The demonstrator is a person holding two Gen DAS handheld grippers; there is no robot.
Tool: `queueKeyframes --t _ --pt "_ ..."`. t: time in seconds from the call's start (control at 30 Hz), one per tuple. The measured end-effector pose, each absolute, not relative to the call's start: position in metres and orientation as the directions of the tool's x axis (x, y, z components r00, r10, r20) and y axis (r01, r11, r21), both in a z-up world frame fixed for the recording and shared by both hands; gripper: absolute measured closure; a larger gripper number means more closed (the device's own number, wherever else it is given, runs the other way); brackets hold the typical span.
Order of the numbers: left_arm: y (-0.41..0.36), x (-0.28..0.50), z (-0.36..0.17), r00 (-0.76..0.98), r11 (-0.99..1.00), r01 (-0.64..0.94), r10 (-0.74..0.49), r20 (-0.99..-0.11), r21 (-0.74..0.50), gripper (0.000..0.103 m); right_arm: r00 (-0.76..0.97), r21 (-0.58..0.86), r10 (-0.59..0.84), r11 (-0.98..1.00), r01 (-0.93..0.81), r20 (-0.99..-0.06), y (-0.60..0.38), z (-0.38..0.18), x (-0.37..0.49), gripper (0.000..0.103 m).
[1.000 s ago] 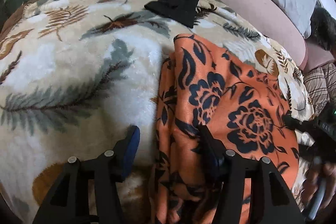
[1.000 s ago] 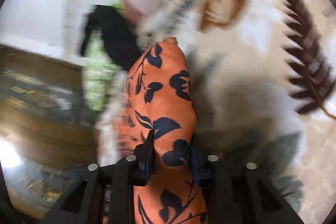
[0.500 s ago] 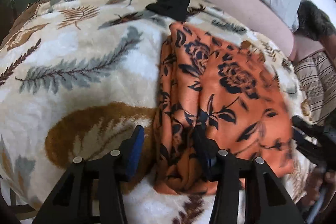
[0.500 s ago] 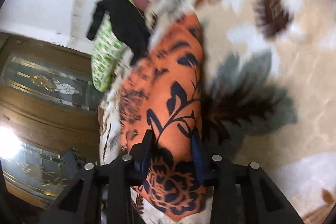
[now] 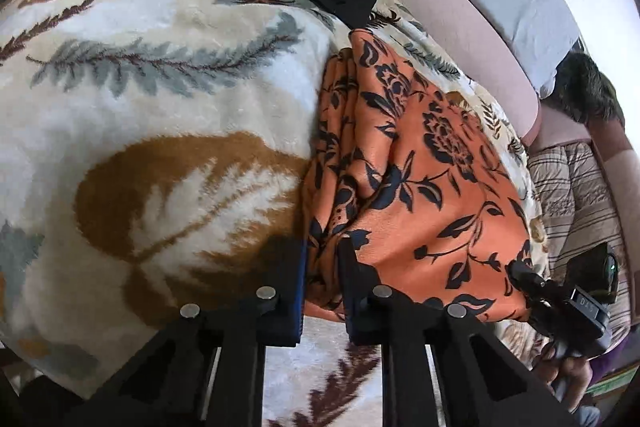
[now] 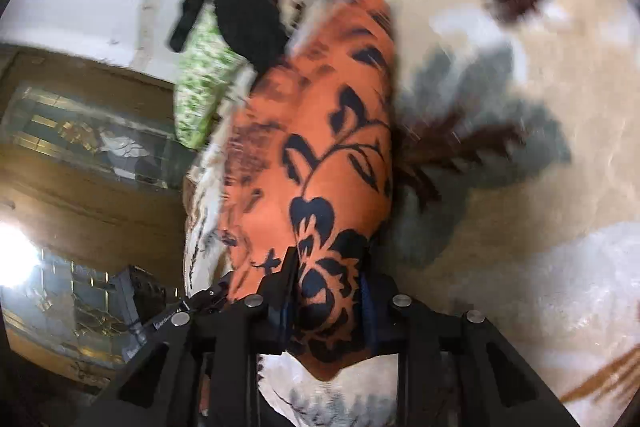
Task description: Fold small clothes
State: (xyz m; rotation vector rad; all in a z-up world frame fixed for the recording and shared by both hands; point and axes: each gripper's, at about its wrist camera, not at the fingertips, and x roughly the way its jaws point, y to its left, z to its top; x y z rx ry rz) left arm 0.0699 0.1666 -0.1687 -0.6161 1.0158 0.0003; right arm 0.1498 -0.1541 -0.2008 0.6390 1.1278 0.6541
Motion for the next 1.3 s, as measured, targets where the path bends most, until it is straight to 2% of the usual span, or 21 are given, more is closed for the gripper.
queueKeyframes --t 0.03,0.07,0.17,0.23,0.33,0.5,0.53,0.57,0.6,0.63,0.67,0.73,0.8,0.83,0.93,1.07,1.1,1.17,1.23,1.27,1.3 --pt "0.169 0.072 -0.173 0.533 0.821 -0.288 -0.29 -0.795 -0.493 0.075 0.265 0.737 0.743 0.661 -0.142 -0.615 -0.156 -0.209 0.149 0.075" --pt "0.172 0.072 -0.176 0.524 0.799 -0.306 -0.313 -0.792 -0.518 0.074 0.217 0.724 0.728 0.68 -0.114 -0.65 -0.154 -0.225 0.153 0.073" --pt "0.169 0.074 -0.153 0.525 0.823 -0.29 -0.289 -0.8 -0.488 0.06 0.213 0.796 0.782 0.605 -0.033 -0.586 -0.169 -0.238 0.155 0.052" --pt "0.169 0.08 -0.134 0.564 0.843 -0.238 -0.284 -0.776 -0.482 0.052 0.26 0.786 0.772 0.614 -0.074 -0.58 -0.173 -0.224 0.155 0.027" --pt "0.164 0.112 -0.113 0.6 0.898 -0.143 -0.256 -0.758 -0.416 0.045 0.299 0.795 0.784 0.596 -0.117 -0.544 -0.18 -0.209 0.17 0.026" --pt "0.161 0.187 -0.153 0.477 0.899 -0.141 -0.305 -0.824 -0.415 0.045 0.295 0.816 0.792 0.574 -0.063 -0.534 -0.179 -0.22 0.218 0.026" --pt "0.165 0.192 -0.17 0.455 0.875 -0.159 -0.347 -0.82 -0.458 0.06 0.267 0.819 0.798 0.571 -0.049 -0.54 -0.178 -0.23 0.227 0.026" --pt "0.171 0.191 -0.178 0.458 0.844 -0.18 -0.382 -0.803 -0.505 0.066 0.223 0.816 0.8 0.577 -0.035 -0.557 -0.171 -0.241 0.237 0.026" --pt "0.179 0.188 -0.18 0.483 0.808 -0.2 -0.41 -0.774 -0.554 0.07 0.207 0.804 0.792 0.593 -0.044 -0.574 -0.167 -0.245 0.241 0.032" --pt "0.181 0.185 -0.179 0.492 0.796 -0.203 -0.42 -0.762 -0.57 0.075 0.211 0.797 0.794 0.597 -0.092 -0.57 -0.162 -0.238 0.243 0.057" --pt "0.182 0.182 -0.178 0.507 0.792 -0.194 -0.424 -0.75 -0.579 0.075 0.207 0.786 0.791 0.605 -0.128 -0.576 -0.158 -0.227 0.241 0.065" --pt "0.188 0.181 -0.189 0.51 0.756 -0.204 -0.461 -0.727 -0.622 0.075 0.247 0.734 0.765 0.642 -0.223 -0.594 -0.151 -0.203 0.235 0.065" --pt "0.2 0.18 -0.199 0.507 0.672 -0.24 -0.528 -0.681 -0.7 0.073 0.209 0.709 0.73 0.683 -0.176 -0.651 -0.151 -0.224 0.244 0.064" --pt "0.199 0.18 -0.193 0.5 0.689 -0.239 -0.517 -0.695 -0.684 0.069 0.184 0.723 0.731 0.681 -0.12 -0.657 -0.155 -0.238 0.246 0.05" --pt "0.174 0.177 -0.154 0.523 0.838 -0.128 -0.398 -0.754 -0.531 0.068 0.214 0.771 0.769 0.63 -0.091 -0.603 -0.167 -0.23 0.238 0.035" --pt "0.168 0.195 -0.14 0.54 0.873 -0.077 -0.37 -0.756 -0.482 0.053 0.245 0.763 0.77 0.63 -0.145 -0.59 -0.168 -0.211 0.235 0.029" --pt "0.169 0.203 -0.144 0.535 0.873 -0.093 -0.361 -0.764 -0.478 0.053 0.258 0.768 0.767 0.629 -0.12 -0.588 -0.171 -0.211 0.24 0.029" --pt "0.176 0.221 -0.169 0.492 0.869 -0.145 -0.351 -0.797 -0.472 0.069 0.303 0.784 0.764 0.616 -0.078 -0.57 -0.176 -0.213 0.249 0.029" --pt "0.189 0.222 -0.188 0.502 0.775 -0.225 -0.428 -0.752 -0.591 0.075 0.29 0.812 0.784 0.582 -0.039 -0.548 -0.16 -0.232 0.265 0.029" --pt "0.195 0.219 -0.19 0.511 0.729 -0.256 -0.456 -0.729 -0.635 0.076 0.203 0.808 0.788 0.589 0.023 -0.581 -0.154 -0.248 0.27 0.035" --pt "0.196 0.216 -0.186 0.512 0.735 -0.262 -0.444 -0.735 -0.626 0.076 0.219 0.801 0.78 0.598 0.017 -0.587 -0.158 -0.245 0.267 0.06"
